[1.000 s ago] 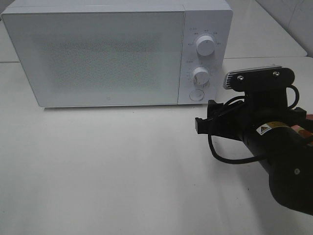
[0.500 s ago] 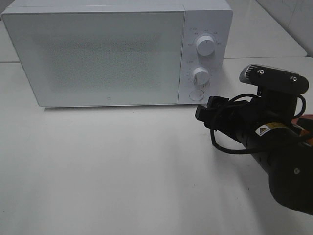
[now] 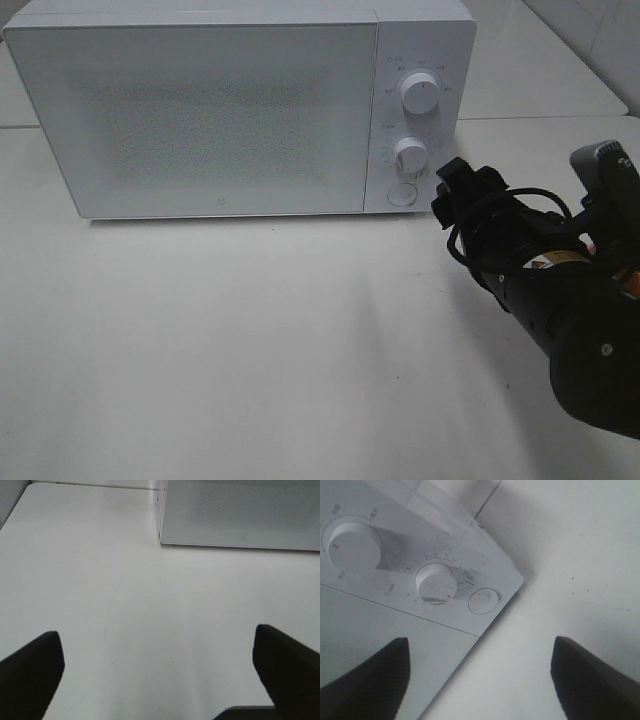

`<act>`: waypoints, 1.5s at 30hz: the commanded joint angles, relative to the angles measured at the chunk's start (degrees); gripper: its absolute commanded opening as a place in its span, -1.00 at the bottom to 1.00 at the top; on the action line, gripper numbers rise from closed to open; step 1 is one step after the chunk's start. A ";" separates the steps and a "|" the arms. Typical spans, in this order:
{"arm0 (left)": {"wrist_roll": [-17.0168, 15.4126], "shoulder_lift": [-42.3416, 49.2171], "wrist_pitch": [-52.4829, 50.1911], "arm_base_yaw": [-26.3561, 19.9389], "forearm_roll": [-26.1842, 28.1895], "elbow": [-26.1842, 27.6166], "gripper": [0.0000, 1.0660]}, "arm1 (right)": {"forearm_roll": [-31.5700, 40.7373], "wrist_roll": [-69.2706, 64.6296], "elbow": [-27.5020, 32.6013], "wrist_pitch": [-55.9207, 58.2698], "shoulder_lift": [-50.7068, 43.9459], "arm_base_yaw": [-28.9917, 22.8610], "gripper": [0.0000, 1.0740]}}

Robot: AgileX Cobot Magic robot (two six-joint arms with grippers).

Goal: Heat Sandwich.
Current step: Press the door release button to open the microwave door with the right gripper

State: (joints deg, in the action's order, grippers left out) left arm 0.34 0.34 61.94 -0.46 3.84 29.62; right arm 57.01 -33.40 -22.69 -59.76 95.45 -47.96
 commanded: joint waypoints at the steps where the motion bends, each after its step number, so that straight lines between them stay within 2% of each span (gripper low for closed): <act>1: 0.06 1.32 -0.74 0.40 0.00 -0.11 0.82 | -0.40 -10.14 -0.40 -0.29 0.00 -0.23 0.42; 6: 0.06 1.32 -0.74 0.40 0.00 -0.11 0.82 | -0.40 -22.23 -0.40 -0.11 0.00 -0.23 0.40; 9: 0.06 1.32 -0.74 0.40 0.00 -0.11 0.82 | -0.40 -25.04 -0.40 -0.11 0.00 -0.23 0.37; 13: 0.06 1.32 -0.74 0.40 0.00 -0.11 0.82 | -0.40 -28.25 -0.40 0.06 0.00 -0.23 0.08; 14: 0.06 1.32 -0.74 0.40 0.00 -0.11 0.82 | -0.40 -28.25 -0.40 0.06 0.00 -0.23 0.08; 15: 0.06 1.32 -0.74 0.40 0.00 -0.11 0.82 | -0.40 -29.11 -0.40 0.57 0.00 -0.23 -0.13; 17: 0.06 1.32 -0.74 0.40 0.00 -0.11 0.82 | -0.34 -30.60 -0.40 1.26 0.00 -0.23 -0.42; 18: 0.06 1.32 -0.74 0.40 0.00 -0.11 0.82 | -0.34 -30.60 -0.40 1.26 0.00 -0.23 -0.42; 19: 0.06 1.32 -0.74 0.40 0.00 -0.11 0.82 | -0.40 -32.20 -0.40 2.01 0.00 -0.23 -0.69; 20: 0.06 1.32 -0.74 0.40 0.00 -0.11 0.82 | -0.69 -32.43 -0.40 2.58 0.00 -0.23 -0.83; 22: 0.06 1.32 -0.74 0.40 0.00 -0.11 0.82 | -1.03 -32.31 -0.40 2.81 0.00 -0.23 -1.00; 38: 0.06 1.32 -0.74 0.40 0.00 -0.11 0.82 | -2.75 -33.46 -0.52 2.18 2.92 -0.11 -1.00; 45: 0.06 1.32 -0.74 0.40 0.00 -0.11 0.82 | -8.14 -42.06 -3.50 2.18 8.77 -0.06 -1.00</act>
State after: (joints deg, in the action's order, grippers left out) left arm 0.34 0.34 61.94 -0.46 3.84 29.62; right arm 51.11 -72.65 -24.64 -57.12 102.67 -47.96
